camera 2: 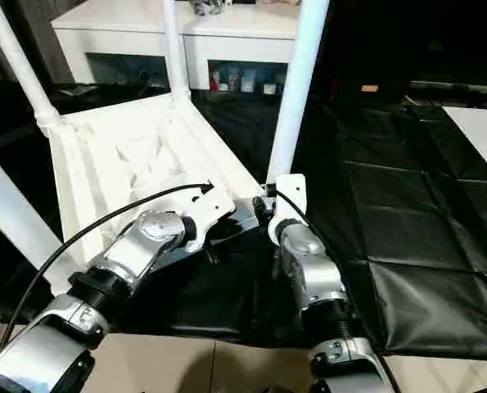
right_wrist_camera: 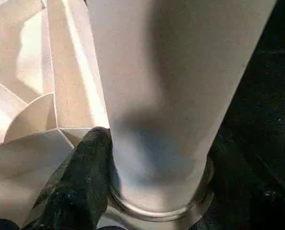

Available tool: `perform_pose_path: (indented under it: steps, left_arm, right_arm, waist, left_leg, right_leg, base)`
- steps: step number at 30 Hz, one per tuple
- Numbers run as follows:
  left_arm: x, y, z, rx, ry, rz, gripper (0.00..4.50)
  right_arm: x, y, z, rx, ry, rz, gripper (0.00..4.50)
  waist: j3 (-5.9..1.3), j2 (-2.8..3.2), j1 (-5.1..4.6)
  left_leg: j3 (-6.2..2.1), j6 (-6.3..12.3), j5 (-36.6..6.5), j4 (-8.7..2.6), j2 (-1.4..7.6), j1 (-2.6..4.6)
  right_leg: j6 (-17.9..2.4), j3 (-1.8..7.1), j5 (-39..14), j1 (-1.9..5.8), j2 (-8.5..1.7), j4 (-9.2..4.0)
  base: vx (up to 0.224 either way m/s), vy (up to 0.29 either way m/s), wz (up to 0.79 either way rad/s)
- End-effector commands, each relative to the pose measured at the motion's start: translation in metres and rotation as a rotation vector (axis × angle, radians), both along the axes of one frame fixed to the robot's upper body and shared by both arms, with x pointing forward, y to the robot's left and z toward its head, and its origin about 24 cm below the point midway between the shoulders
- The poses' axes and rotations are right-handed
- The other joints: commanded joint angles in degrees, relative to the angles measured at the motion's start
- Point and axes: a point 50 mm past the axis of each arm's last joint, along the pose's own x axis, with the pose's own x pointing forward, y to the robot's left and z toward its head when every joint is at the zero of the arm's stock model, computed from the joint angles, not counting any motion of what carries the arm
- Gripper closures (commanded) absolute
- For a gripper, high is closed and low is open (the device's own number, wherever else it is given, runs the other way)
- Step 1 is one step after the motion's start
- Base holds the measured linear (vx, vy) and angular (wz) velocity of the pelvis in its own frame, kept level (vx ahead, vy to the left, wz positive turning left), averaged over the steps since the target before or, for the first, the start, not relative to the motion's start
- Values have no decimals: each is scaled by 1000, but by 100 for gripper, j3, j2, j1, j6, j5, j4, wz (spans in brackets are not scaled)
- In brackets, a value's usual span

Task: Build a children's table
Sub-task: Rotate leg to tighten

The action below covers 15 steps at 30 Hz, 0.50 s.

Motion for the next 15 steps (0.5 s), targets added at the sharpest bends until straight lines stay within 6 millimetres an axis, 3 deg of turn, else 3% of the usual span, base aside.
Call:
perform_pose_path:
  steps: [1,2,3,7,9,10,12,13,14,15]
  left_arm:
    - [-3,-8,3,-32,-33,-44,450]
    - [-4,-4,1,-30,-34,-51,450]
    - [-4,-3,1,-29,-34,-51,450]
    - [-4,-3,0,-32,-40,-52,450]
    - [-3,-4,1,-41,-61,-61,450]
    - [-3,-5,2,-48,-73,-69,450]
    - [-3,-7,7,-74,-117,-84,450]
    - [-2,-8,9,-87,-139,-79,450]
    - [-1,-8,12,-101,-159,-72,450]
    - [-1,-8,15,-133,-160,-64,450]
  right_arm:
    - [-3,-7,-4,4,1,-9,106]
    - [-6,-25,5,-26,-58,-49,106]
    - [-7,-32,8,-41,-76,-61,74]
    - [-10,-40,12,-62,-98,-62,65]
    - [-18,-52,20,-70,-134,6,65]
    - [-23,-57,22,-69,-142,52,65]
    - [-35,-66,24,-59,-141,158,65]
    - [-39,-71,24,-59,-138,190,65]
    - [-43,-75,24,-60,-134,218,65]
    - [-48,-80,23,-66,-131,242,65]
  waist:
    - [-322,-52,3]
    - [-328,-47,34]
    - [-335,-62,63]
    - [-340,-57,120]
    - [-339,-36,148]
    - [-340,-63,223]
    - [-343,-47,217]
    - [-340,-24,225]
    - [-337,-60,243]
    - [-343,-37,229]
  left_leg:
    - [-90,116,-1783,-491,127,49]
    - [-75,148,-1700,-478,132,64]
    - [-55,201,-1603,-467,134,83]
    - [-45,321,-1238,-456,134,24]
    - [-38,346,-1216,-449,137,45]
    - [-15,433,-1189,-427,150,85]
    - [-37,528,-1011,-435,141,-1]
    - [-34,559,-1057,-428,140,8]
    - [-32,580,-1095,-420,154,18]
    - [-46,587,-1033,-423,136,-26]
  right_leg:
    - [-932,124,-2105,226,-200,-448]
    - [-935,139,-2022,212,-205,-449]
    - [-968,148,-1838,211,-188,-434]
    - [-1051,153,-1592,263,-203,-388]
    - [-1035,159,-1602,248,-198,-393]
    - [-969,177,-1490,240,-179,-399]
    - [-996,164,-1432,294,-205,-364]
    - [-971,160,-1486,290,-201,-385]
    - [-937,169,-1564,293,-209,-397]
    - [-944,154,-1619,311,-214,-382]
  base:
    - [0,0,0]
    - [0,0,0]
    - [0,0,0]
    - [0,0,0]
    - [0,0,0]
    - [0,0,0]
    - [0,0,0]
    - [0,0,0]
    - [0,0,0]
    - [0,0,0]
